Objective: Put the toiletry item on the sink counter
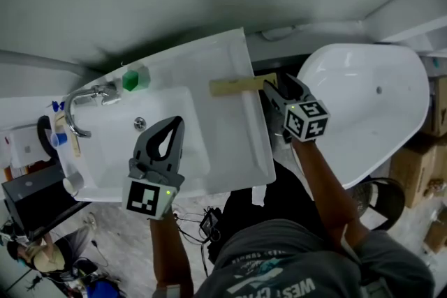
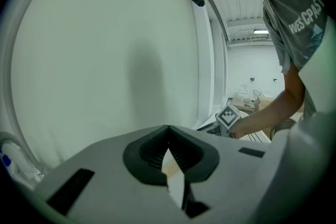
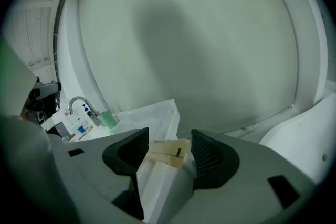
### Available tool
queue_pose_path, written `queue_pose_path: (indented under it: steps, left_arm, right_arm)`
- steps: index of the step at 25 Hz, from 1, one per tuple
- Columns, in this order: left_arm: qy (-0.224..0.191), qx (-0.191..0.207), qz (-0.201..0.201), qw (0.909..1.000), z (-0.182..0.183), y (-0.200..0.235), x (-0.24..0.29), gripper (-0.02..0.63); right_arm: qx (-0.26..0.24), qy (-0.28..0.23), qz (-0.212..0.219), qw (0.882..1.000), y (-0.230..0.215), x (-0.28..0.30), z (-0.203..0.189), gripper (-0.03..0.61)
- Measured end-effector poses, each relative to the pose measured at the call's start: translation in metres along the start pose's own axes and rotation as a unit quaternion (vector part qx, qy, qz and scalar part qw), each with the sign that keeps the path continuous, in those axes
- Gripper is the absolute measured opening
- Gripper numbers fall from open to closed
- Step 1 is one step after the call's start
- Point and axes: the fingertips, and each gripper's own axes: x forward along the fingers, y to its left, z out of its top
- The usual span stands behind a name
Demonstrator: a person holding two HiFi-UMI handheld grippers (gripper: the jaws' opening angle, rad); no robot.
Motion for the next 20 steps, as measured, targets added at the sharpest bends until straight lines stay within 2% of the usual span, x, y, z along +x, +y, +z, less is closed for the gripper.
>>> queue_pose_path:
  steps: [9, 13, 18, 20]
  left_arm:
    - [0.008, -0.014, 0.010, 0.9998, -0.018, 0.010, 0.007, 0.003]
    - [0.007, -0.022, 0.010, 0.9997, -0.023, 0.011, 0.005, 0.002]
    - [-0.001, -0.030, 0.016, 0.9994, -0.023, 0.012, -0.002, 0.002]
    - [-0.005, -0.032, 0.020, 0.9993, -0.022, 0.012, -0.007, 0.003]
  right_arm:
    - [0.045, 0.020, 0.008, 0.999, -0.010, 0.024, -0.023, 0.268]
    - [0.046, 0.028, 0.003, 0.999, -0.012, 0.028, -0.028, 0.263]
    - [0.060, 0.033, 0.024, 0.997, -0.001, 0.029, -0.026, 0.131]
    - [0.064, 0.028, 0.030, 0.997, 0.003, 0.027, -0.021, 0.110]
